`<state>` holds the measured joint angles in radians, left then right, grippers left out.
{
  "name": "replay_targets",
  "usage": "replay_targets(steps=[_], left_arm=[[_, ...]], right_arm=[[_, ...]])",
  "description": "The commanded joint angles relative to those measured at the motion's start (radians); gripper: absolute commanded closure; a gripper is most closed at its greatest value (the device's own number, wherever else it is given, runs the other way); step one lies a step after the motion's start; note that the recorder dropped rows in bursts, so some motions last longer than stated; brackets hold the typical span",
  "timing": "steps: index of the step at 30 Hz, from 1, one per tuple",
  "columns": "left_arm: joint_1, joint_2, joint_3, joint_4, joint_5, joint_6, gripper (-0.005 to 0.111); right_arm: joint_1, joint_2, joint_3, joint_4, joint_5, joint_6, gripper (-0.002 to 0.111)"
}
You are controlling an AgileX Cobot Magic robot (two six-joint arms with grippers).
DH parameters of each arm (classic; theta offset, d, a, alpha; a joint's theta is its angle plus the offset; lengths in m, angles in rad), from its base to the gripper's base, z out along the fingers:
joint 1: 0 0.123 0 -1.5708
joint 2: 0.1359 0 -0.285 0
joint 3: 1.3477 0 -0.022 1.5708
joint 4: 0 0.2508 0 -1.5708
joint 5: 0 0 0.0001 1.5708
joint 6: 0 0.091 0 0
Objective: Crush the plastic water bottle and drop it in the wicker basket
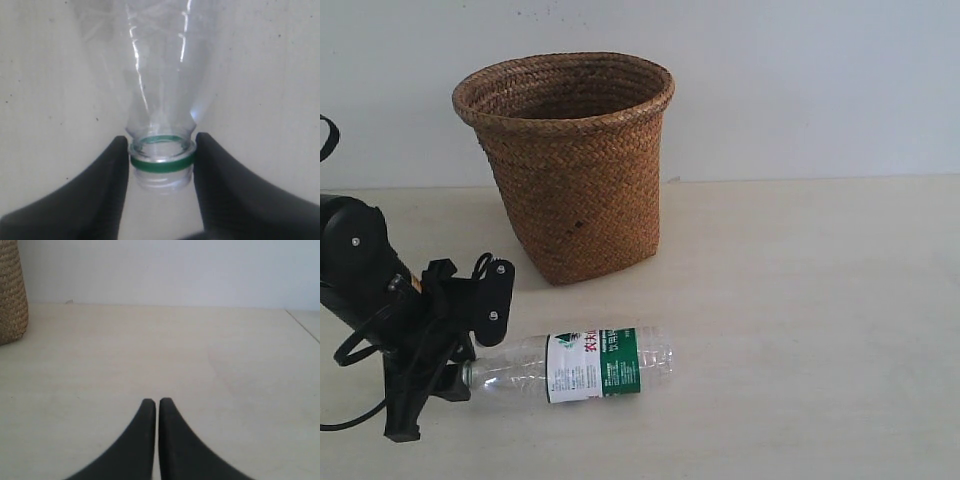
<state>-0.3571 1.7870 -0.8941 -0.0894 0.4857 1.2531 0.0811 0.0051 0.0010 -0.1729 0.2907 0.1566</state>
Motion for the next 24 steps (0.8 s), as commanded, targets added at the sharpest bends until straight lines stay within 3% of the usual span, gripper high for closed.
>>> replay_targets(steps=[1, 11, 19, 24], left_arm=[[-0.003, -0.007, -0.002, -0.008, 0.007, 0.005, 0.103], [-0.003, -0.007, -0.002, -0.008, 0.008, 0.005, 0.103], [-0.003, -0.007, -0.002, -0.044, 0.009, 0.005, 0.103], [-0.003, -0.007, -0.002, -0.044, 0.001, 0.005, 0.103]], right_arm=[[-0.006, -0.005, -0.001, -0.019, -0.166, -0.006, 0.108], [-0.002, -0.005, -0.001, -0.011, -0.453, 0.065, 0.108], [-0.002, -0.005, -0.001, 0.164, -0.698, 0.708, 0.108], [-0.002, -0.005, -0.001, 0.14, -0.762, 0.911, 0.108]])
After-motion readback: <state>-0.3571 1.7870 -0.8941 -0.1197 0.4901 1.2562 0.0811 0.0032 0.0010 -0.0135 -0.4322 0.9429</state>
